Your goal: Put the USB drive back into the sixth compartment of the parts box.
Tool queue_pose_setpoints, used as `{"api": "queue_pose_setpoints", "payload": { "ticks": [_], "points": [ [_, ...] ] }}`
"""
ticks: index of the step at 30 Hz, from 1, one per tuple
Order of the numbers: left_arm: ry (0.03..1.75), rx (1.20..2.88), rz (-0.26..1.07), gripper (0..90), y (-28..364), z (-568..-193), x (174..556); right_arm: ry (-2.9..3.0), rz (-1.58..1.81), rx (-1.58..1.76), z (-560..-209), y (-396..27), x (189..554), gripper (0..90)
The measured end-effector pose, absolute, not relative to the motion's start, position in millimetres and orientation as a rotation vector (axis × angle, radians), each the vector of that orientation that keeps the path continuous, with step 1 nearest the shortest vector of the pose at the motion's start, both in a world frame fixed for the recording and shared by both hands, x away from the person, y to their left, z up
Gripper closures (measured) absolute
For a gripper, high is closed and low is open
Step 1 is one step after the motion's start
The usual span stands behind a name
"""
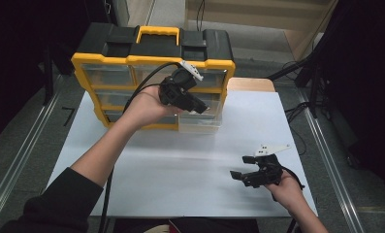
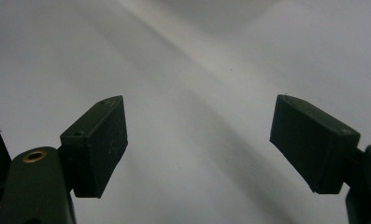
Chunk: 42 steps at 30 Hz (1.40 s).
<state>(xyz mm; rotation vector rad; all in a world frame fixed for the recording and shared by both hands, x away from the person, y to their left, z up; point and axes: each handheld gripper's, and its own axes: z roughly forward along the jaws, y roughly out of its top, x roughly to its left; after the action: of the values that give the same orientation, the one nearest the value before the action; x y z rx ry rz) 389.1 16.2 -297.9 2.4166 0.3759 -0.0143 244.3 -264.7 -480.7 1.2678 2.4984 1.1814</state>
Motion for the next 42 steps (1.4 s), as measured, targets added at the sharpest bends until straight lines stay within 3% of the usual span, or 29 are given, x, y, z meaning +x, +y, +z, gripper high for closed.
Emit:
{"api": "queue_pose_setpoints", "payload": {
  "ticks": [8, 9, 11, 21, 33, 42],
  "points": [
    [0.406, 2.416, -0.011, 78.9, 13, -305, 392, 2.498, 1.181, 1.269, -481, -265, 244, 17.2],
    [0.406, 2.416, -0.011, 76.0, 13, -305, 392, 2.498, 1.181, 1.270, -481, -265, 244, 17.2],
    [0.429, 2.396, -0.013, 60.9, 14, -303, 392, 2.498, 1.181, 1.269, -481, -265, 244, 17.2],
    [0.489, 2.348, -0.061, 40.2, 29, -287, 384, 2.494, 1.180, 1.268, -480, -265, 244, 17.2],
    [0.485, 2.281, -0.139, 37.7, 63, -279, 360, 2.493, 1.177, 1.269, -481, -265, 244, 17.2],
    [0.534, 2.263, -0.108, 35.2, 94, -287, 346, 2.498, 1.175, 1.265, -481, -264, 244, 17.2]
  ]
}}
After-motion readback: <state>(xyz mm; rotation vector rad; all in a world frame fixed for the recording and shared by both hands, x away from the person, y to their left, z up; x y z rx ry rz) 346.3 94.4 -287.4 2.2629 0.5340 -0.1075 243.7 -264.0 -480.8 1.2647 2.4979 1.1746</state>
